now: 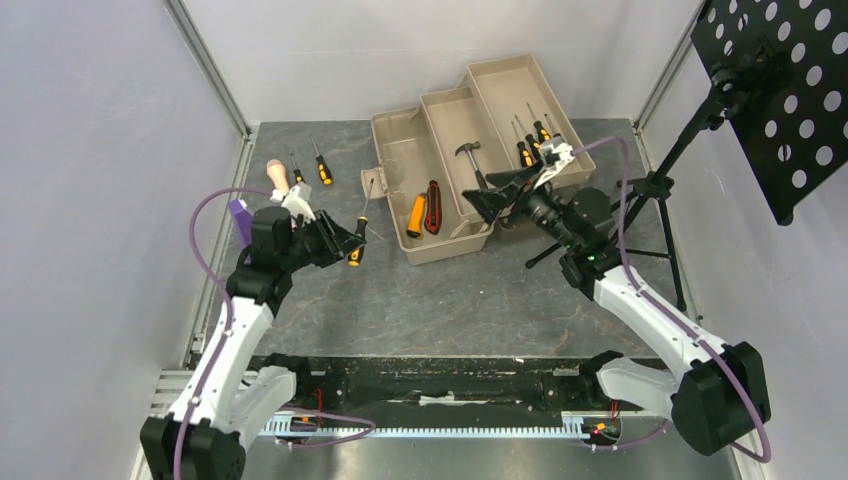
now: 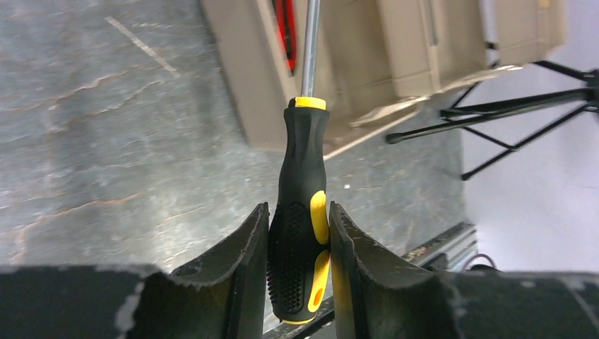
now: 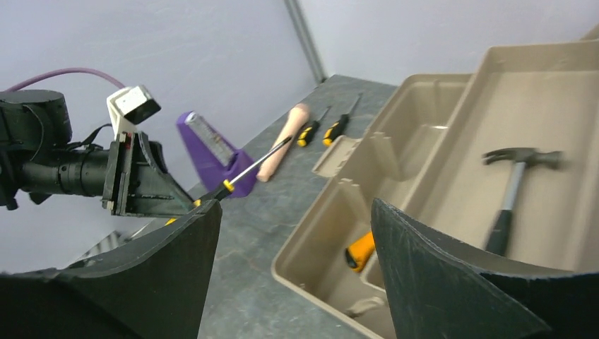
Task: Pack the tool kit
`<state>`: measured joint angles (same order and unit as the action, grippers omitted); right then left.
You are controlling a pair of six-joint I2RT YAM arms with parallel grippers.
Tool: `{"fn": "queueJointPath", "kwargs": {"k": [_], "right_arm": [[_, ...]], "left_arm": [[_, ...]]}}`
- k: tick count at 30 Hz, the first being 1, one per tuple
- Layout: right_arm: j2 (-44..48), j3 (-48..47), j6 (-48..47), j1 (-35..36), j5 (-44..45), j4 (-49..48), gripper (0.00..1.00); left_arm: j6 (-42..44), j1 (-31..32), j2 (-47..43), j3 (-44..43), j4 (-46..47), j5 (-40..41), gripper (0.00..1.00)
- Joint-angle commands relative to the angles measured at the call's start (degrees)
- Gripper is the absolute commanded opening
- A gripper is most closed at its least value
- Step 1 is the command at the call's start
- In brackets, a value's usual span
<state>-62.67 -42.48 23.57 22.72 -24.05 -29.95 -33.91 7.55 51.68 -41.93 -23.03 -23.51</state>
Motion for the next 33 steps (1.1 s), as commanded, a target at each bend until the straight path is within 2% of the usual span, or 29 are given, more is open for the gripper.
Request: {"fn": "queueJointPath", "kwargs": {"k": [1, 9, 13, 18, 23, 27, 33], "right_arm": [[-2.58, -1.86, 3.46, 5.55, 1.61, -4.14, 0.79], [-10.59, -3.63, 12.63, 13.37, 4.23, -10.58, 0.75], [-13.74, -3.89, 16.97, 15.36, 4.06, -14.91, 0.74], [-16.53, -3.64, 21.14, 16.71, 3.28, -19.59, 0.73], [-18.24, -3.1, 23.68, 17.42, 2.01, -22.82, 0.64], [-19.66, -3.32, 25.14, 17.6, 0.1, -25.26, 0.45], [-19.79, -3.77, 23.78, 17.28, -0.89, -23.94, 0.03]], "left_arm": [[-9.46, 1.76, -6.89, 3.27, 12.21, -3.3, 0.02], [-18.09, 10.46, -12.14, 8.51, 29.17, -2.29, 0.02], [-19.03, 17.3, -11.26, 9.6, 34.98, 1.4, 0.02], [-21.17, 21.71, -8.61, 11.46, 42.32, 3.64, 0.02], [-20.72, 24.56, -6.55, 11.2, 44.67, 5.19, 0.02], [-20.54, 25.88, -5.55, 11.13, 46.03, 6.06, 0.02], [-19.0, 26.31, -4.56, 10.0, 43.56, 7.25, 0.03]]}}
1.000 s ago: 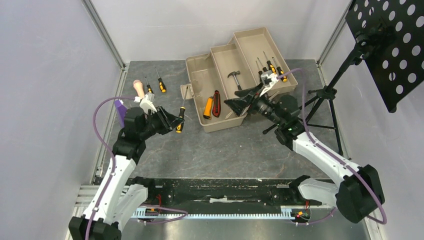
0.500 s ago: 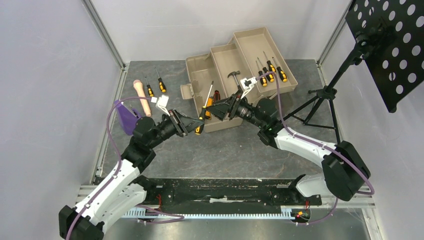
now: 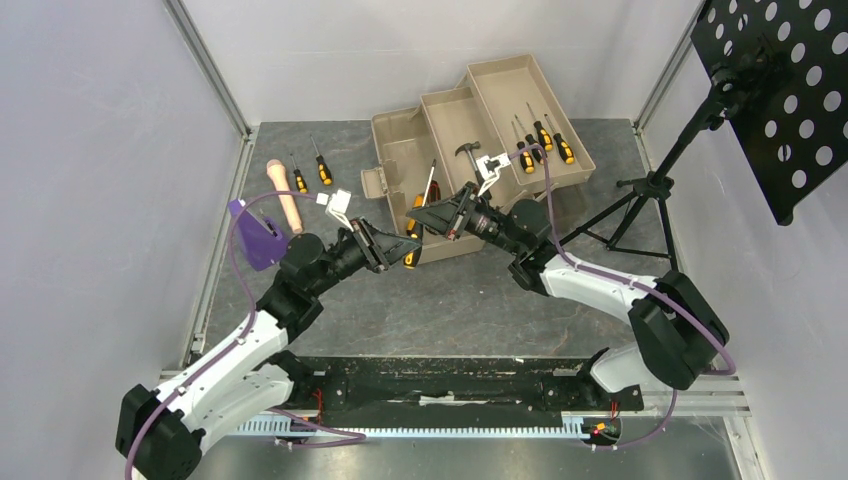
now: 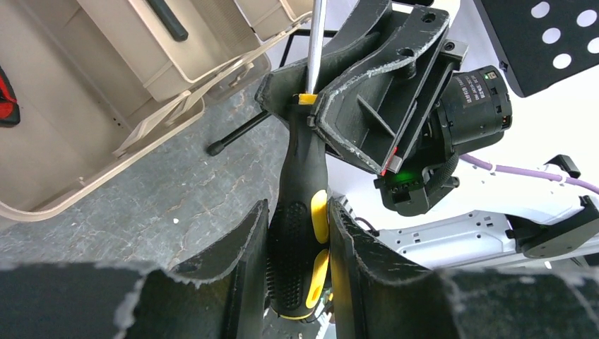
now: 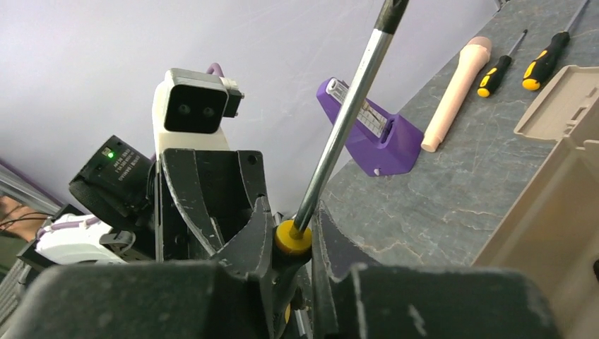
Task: Pack the tool kit
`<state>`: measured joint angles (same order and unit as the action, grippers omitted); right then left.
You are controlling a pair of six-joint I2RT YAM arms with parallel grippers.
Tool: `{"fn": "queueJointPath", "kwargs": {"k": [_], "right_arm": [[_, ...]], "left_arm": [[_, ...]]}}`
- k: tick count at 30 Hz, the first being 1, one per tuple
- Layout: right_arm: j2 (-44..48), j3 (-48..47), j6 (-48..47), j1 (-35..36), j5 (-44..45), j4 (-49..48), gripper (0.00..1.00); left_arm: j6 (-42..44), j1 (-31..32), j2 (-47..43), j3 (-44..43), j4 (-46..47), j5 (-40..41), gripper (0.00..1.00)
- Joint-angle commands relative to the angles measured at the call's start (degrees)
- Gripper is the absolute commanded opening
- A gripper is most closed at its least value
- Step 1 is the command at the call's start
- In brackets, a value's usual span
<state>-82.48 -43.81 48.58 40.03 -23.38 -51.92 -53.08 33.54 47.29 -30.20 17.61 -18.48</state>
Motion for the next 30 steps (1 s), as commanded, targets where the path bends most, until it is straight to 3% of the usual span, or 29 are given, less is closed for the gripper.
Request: {"fn": "queueJointPath", "kwargs": {"k": [1, 6, 11, 14, 17, 22, 25, 30], "right_arm": [[0.43, -2.79, -2.25, -0.29, -1.59, -0.81, 0.0], [3.46, -5.7, -10.78, -3.31, -0.54, 10.9, 0.0], [6.15, -11.1, -22.69, -8.76, 2.57, 26.67, 0.0], [7.23, -15.06, -30.16, -12.15, 5.88, 35.57, 0.0], [7.13, -21.33, -39.73, -14.96, 11.24, 45.61, 0.0], [4.21, -33.24, -53.23, -17.93, 22.85, 59.27, 0.0], [1.76, -38.27, -57.01, -19.42, 27.77, 62.44, 0.0], [-4.79, -45.94, -59.61, -21.8, 27.55, 67.06, 0.0]], "left_arm": [[1.52, 0.3, -0.46, -2.55, -0.54, 3.53, 0.06], [10.38, 0.24, -2.31, -8.06, -18.08, 13.87, 0.35], [18.78, -0.05, -0.47, -16.51, -38.81, 32.79, 0.8], [23.22, -0.76, 2.05, -20.74, -46.29, 41.39, 0.92], [27.46, -2.15, 3.52, -22.76, -50.51, 46.25, 0.99], [32.4, -8.91, 5.01, -23.23, -53.03, 45.88, 1.0], [34.71, -12.95, 6.13, -22.6, -54.04, 45.12, 1.0], [34.83, -16.02, 7.8, -19.55, -53.02, 43.39, 1.0]]}}
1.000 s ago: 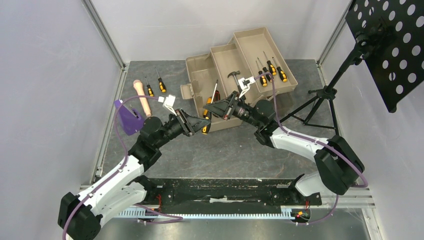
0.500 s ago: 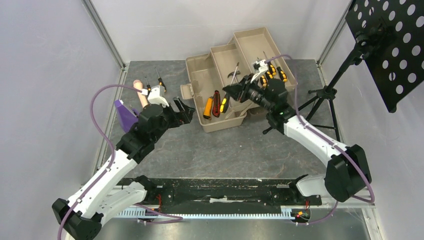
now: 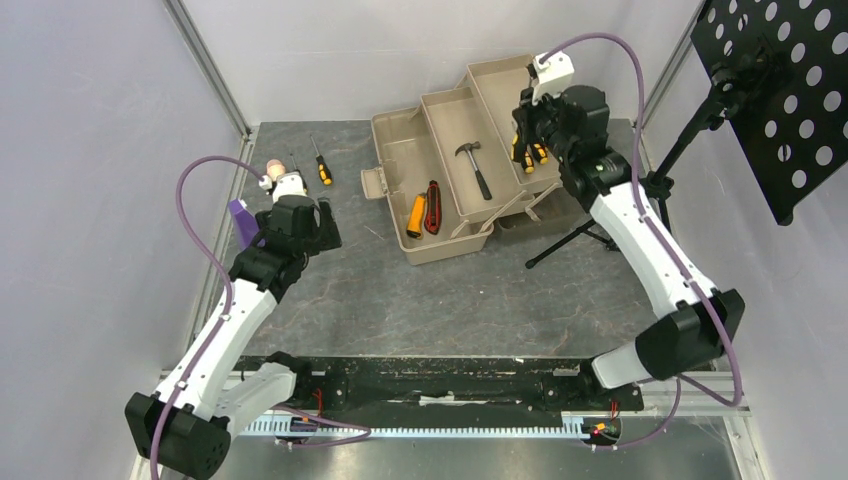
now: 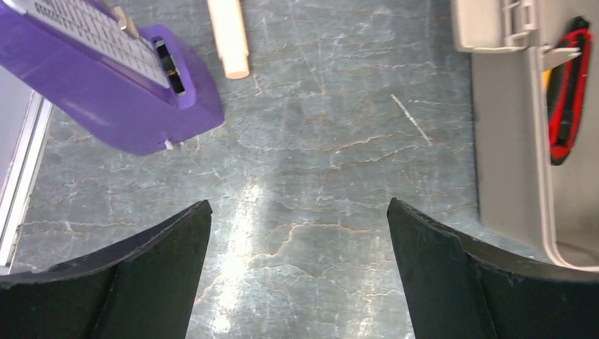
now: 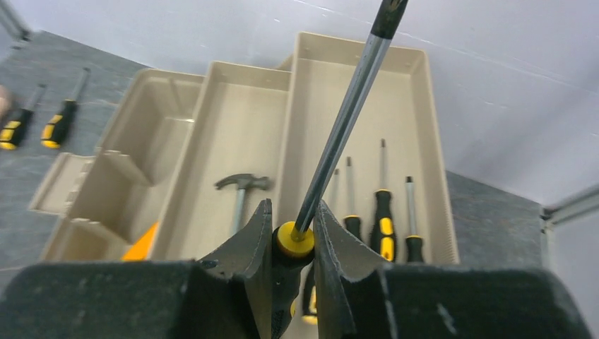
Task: Pack the tool kit
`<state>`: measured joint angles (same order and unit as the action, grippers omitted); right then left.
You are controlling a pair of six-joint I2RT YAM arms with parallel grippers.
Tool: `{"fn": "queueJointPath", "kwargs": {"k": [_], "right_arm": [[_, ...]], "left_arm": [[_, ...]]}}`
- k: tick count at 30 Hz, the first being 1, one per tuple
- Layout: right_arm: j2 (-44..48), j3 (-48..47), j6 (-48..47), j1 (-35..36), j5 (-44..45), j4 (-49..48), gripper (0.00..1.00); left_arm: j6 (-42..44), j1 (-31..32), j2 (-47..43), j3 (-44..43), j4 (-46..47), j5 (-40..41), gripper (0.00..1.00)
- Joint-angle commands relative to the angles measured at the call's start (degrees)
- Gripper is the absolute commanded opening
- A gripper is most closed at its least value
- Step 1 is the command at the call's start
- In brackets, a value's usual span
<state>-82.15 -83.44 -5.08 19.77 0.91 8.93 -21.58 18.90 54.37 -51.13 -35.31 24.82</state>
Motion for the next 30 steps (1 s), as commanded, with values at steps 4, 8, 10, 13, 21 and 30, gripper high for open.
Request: {"fn": "queueJointPath", "kwargs": {"k": [4, 8, 10, 13, 21, 30], "right_arm": [[-10.11, -10.25, -6.04, -2.43, 1.78, 9.13, 0.0], [-13.74, -12.34, -5.45, -2.76, 0.18, 11.23, 0.0], [-15.18, -13.32, -4.97, -2.74, -0.72, 12.38, 0.06], [-16.22, -14.38, -4.18, -2.81, -2.35, 13.23, 0.35], [-10.86, -12.44, -3.88, -2.86, 0.86, 11.48, 0.66], [8.92, 10.04, -0.91, -2.81, 2.61, -3.47, 0.82]], "left_arm": [[3.39, -2.41, 2.1, 1.75, 0.14, -0.9, 1.0], [3.48, -3.2, 2.66, 1.82, 0.42, -1.73, 1.0], [3.48, -3.47, 2.72, 1.91, 0.5, -1.91, 1.0], [3.47, -3.69, 3.02, 1.87, 0.5, -2.21, 1.0], [2.55, -4.6, 4.82, 0.08, 0.51, -5.11, 1.0], [-1.1, -8.89, 15.45, -10.64, -1.25, -10.64, 0.98]]}}
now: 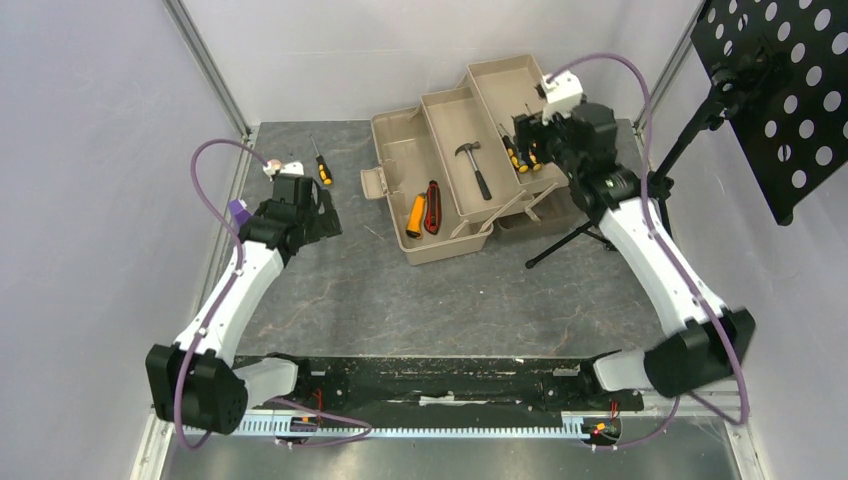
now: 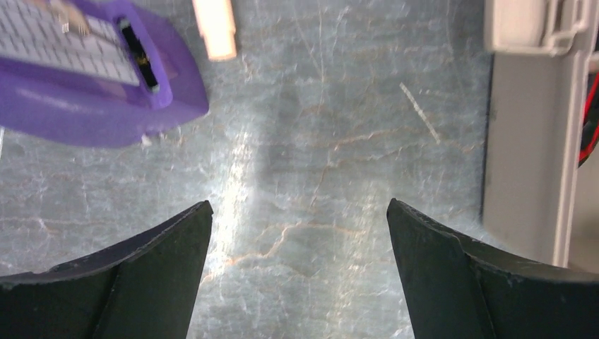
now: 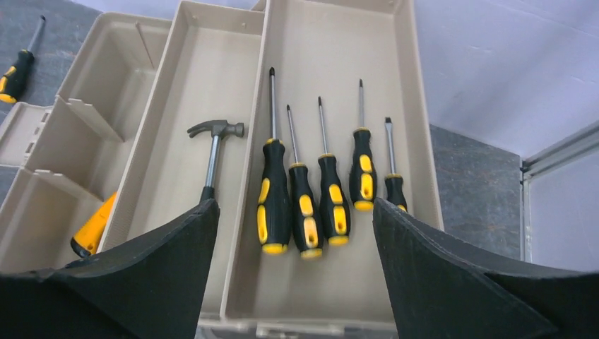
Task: Pack the tool kit
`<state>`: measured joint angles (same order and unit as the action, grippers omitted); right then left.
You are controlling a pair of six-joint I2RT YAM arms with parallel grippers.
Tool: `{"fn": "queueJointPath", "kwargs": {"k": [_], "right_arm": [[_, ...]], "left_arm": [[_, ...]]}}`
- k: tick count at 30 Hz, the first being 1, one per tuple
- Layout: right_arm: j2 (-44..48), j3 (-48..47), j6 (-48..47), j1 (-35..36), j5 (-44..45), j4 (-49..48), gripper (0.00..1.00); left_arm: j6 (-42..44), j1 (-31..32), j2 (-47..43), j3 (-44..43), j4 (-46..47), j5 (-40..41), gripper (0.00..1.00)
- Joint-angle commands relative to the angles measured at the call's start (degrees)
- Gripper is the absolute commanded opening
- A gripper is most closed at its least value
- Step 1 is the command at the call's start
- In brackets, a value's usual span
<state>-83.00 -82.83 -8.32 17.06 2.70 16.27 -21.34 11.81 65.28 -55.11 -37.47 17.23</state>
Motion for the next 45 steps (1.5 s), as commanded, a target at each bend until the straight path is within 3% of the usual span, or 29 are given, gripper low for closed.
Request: {"fn": "queueJointPath", "kwargs": {"k": [1, 6, 13, 28, 36, 41, 45], "right_arm": [[12.89, 13.74, 3.08, -0.12, 0.49, -13.46, 0.84], [25.25, 30.07, 7.59, -0.1, 0.12, -28.23, 0.89], [32.26, 41.31, 12.45, -0.1, -2.05, -38.15, 0.91], [32.61, 42.84, 12.01, -0.1, -3.93, -38.68, 0.92], [32.34, 42.3, 12.2, -0.1, -4.46, -38.16, 0.92], [31.71, 42.0, 12.57, -0.12, -5.14, -38.24, 0.93], [31.63, 41.96, 12.84, -0.14, -5.47, -38.33, 0.92]], "left_arm": [[-1.77, -2.32, 6.83, -8.49, 0.91, -3.31, 0.98], [-4.09, -5.57, 18.44, -16.34, 2.79, -3.17, 0.95], [-5.44, -10.0, 37.2, -29.69, 5.16, -3.41, 0.86], [-5.85, -11.7, 64.96, -56.04, 4.74, -9.69, 0.74], [-7.9, -11.73, 71.9, -62.01, 2.04, -12.2, 0.52], [-8.6, -11.73, 73.83, -62.75, 0.06, -12.36, 0.44], [-8.37, -11.73, 73.08, -61.83, -0.6, -13.14, 0.27]]}}
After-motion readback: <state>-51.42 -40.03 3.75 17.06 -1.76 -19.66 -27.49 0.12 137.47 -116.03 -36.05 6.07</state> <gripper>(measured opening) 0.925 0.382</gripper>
